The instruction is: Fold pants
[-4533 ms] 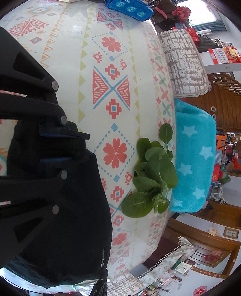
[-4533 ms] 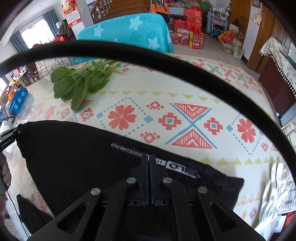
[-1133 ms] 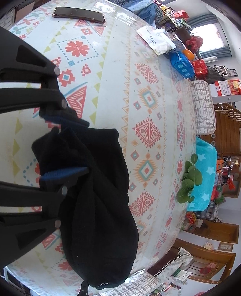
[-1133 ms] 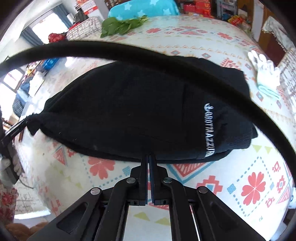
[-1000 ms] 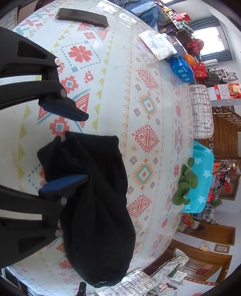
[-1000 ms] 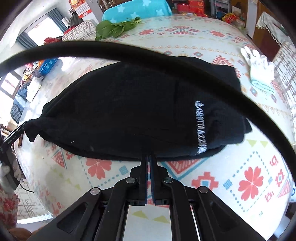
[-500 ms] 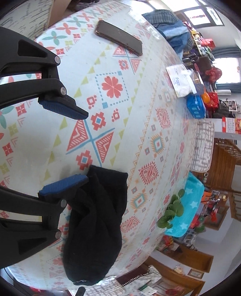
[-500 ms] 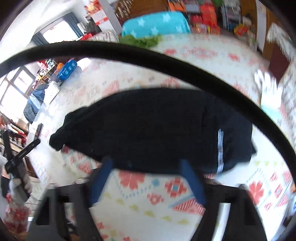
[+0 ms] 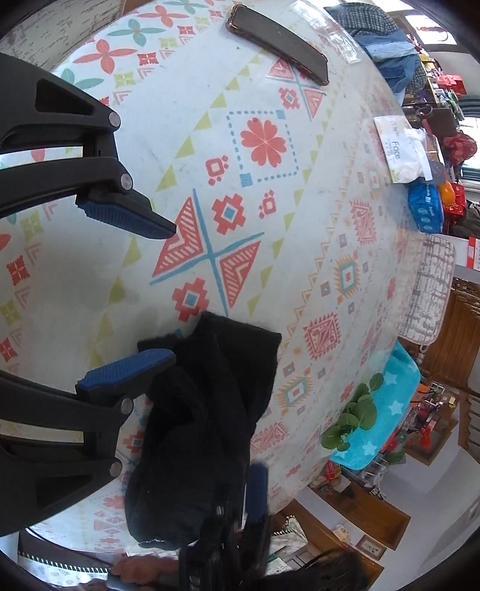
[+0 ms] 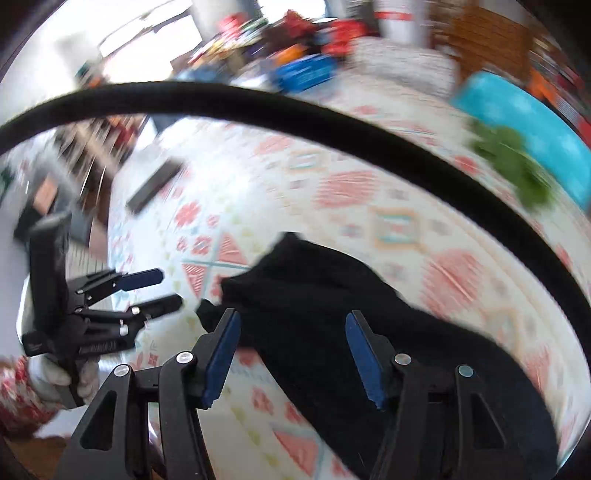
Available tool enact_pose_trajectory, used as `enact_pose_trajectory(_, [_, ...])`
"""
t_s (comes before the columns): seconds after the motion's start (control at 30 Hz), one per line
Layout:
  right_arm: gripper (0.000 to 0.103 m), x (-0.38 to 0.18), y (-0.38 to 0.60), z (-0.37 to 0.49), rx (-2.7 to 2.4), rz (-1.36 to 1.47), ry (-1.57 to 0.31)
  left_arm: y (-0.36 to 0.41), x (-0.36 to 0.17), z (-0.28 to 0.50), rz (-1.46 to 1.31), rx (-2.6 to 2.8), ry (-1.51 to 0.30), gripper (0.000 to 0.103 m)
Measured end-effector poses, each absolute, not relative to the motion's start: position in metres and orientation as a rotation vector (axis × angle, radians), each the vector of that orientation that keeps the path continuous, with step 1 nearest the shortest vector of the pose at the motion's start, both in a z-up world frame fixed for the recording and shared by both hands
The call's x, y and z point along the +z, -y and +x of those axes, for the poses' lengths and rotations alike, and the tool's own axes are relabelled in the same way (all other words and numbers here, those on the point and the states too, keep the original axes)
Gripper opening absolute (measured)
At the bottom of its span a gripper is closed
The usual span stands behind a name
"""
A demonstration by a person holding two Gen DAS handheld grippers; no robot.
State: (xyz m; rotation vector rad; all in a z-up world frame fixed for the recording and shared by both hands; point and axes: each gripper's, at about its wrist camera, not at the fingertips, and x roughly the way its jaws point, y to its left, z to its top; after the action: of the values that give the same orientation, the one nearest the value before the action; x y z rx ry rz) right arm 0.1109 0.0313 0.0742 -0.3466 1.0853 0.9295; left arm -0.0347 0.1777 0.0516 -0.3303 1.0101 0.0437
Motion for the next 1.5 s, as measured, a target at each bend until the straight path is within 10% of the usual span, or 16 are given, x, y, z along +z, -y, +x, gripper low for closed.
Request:
enact_pose_trajectory(0.57, [0.020,0.024,-0.103,0.125,1.035,-0.474,-1.202,-0.220,0.038,-0.027,-0.411,0.053,-1.028,0.061])
enact_pose_trajectory(1.03, [0.022,0.018,-0.110,0.183,0.867,-0.331,-1.195,-0.211,0.035,-0.010,-0.395,0.005,-1.040,0.061])
enact_pose_trajectory(1.2, [0.058,0.023,-0.111,0.193,0.839,-0.290,-1.193,-0.210,0.039,-0.003,-0.393,-0.005,-1.035,0.061])
enact_pose_trajectory(1.5, [0.060,0.073,0.007,0.194,0.590,-0.094,-1.105,-0.171,0.061,0.041,-0.308,-0.057,-1.018,0.061])
